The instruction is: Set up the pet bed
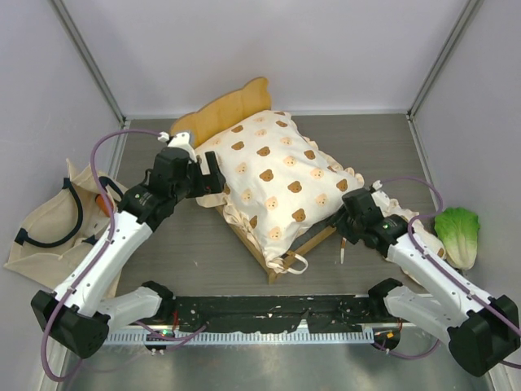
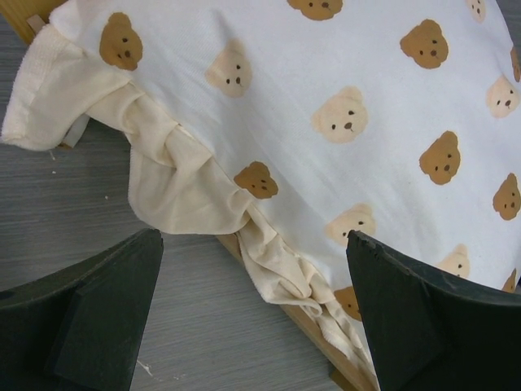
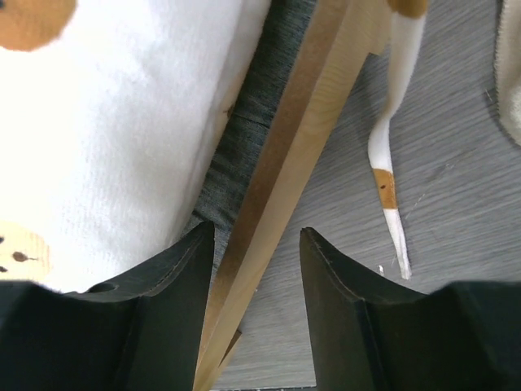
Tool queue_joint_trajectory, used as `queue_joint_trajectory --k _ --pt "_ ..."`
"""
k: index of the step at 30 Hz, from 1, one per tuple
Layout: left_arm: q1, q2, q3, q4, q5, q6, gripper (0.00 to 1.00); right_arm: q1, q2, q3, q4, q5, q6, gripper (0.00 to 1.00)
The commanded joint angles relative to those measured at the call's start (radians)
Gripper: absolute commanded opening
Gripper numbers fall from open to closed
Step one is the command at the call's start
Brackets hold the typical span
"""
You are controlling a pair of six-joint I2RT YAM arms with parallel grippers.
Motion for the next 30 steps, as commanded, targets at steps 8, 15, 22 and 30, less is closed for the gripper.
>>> queue_joint_trajectory --k 8,15,22,30 --pt "0.026 -0.027 0.0 0.042 0.093 0.023 1.0 0.019 0.156 0.03 0.132 0.121 -0.155 0.33" --pt "0.027 -0.035 0.02 0.05 0.21 0.054 1.0 0.017 0.252 0.136 0.209 0.151 -0.419 0.01" --pt "0.027 -0.05 0.036 0.077 0.3 0.089 1.0 -0.045 0.393 0.268 0.233 0.113 -0.666 0.01" --pt "0.007 -0.024 0.068 0.094 0.389 0.126 1.0 -0.194 0.571 0.466 0.327 -0.046 -0.856 0.01"
